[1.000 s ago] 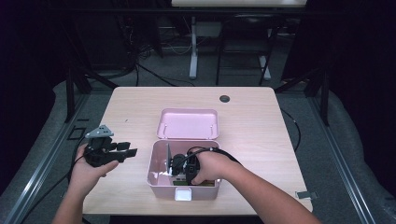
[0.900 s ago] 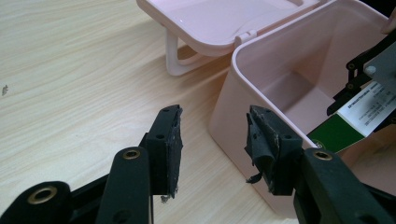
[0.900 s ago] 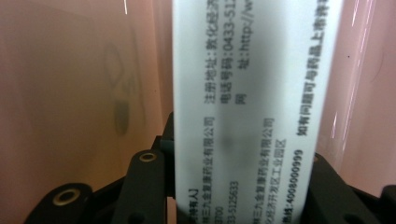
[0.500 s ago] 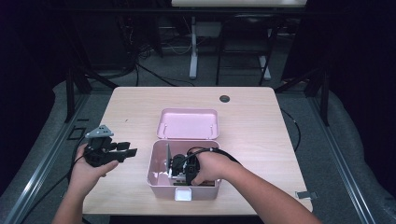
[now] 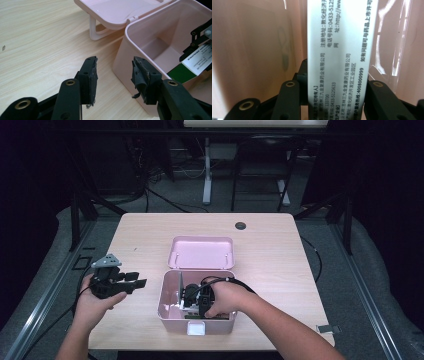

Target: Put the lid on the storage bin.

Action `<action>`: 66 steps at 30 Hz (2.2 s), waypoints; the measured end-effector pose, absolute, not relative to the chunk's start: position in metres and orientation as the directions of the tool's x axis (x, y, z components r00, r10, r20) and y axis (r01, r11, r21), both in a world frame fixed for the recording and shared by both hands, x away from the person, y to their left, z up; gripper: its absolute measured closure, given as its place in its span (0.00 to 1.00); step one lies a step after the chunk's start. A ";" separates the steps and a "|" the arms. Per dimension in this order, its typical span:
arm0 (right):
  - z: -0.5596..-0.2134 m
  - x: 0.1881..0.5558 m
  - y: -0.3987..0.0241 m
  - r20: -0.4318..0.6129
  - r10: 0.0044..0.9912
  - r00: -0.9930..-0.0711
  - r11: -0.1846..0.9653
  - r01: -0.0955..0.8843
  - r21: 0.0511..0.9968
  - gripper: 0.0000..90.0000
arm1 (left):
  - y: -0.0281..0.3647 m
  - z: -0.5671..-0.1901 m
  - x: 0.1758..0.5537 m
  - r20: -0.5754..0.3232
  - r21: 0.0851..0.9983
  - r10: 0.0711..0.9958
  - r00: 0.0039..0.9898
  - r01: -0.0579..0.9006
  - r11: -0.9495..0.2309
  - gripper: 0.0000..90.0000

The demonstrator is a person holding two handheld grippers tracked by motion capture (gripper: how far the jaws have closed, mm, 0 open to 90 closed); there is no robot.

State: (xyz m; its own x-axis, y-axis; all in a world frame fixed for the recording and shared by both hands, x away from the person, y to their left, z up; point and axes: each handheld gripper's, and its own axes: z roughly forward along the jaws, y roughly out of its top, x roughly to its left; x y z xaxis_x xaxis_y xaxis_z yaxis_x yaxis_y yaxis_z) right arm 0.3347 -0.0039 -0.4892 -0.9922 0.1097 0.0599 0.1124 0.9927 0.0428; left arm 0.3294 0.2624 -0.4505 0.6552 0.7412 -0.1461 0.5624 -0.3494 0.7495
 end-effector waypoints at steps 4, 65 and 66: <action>-0.489 0.335 -0.004 0.058 0.113 -0.992 0.992 0.115 0.044 0.68 | 0.262 -0.451 0.329 -0.146 0.748 0.741 0.656 0.563 -0.351 0.61; -0.462 0.323 -0.002 0.054 0.056 -0.997 0.995 0.060 0.080 0.66 | 0.265 -0.448 0.328 -0.146 0.755 0.744 0.652 0.559 -0.343 0.61; -0.461 0.322 -0.002 0.050 0.055 -0.997 0.996 0.058 0.074 0.66 | 0.266 -0.448 0.328 -0.146 0.755 0.744 0.652 0.560 -0.342 0.61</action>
State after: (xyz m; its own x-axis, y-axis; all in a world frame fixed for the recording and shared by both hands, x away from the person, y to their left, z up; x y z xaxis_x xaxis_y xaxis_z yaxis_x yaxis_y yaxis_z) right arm 0.3220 -0.0015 -0.4613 -0.9972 0.0548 0.0499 0.0584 0.9955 0.0742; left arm 0.3282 0.2655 -0.4476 0.6517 0.7442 -0.1462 0.5595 -0.3417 0.7551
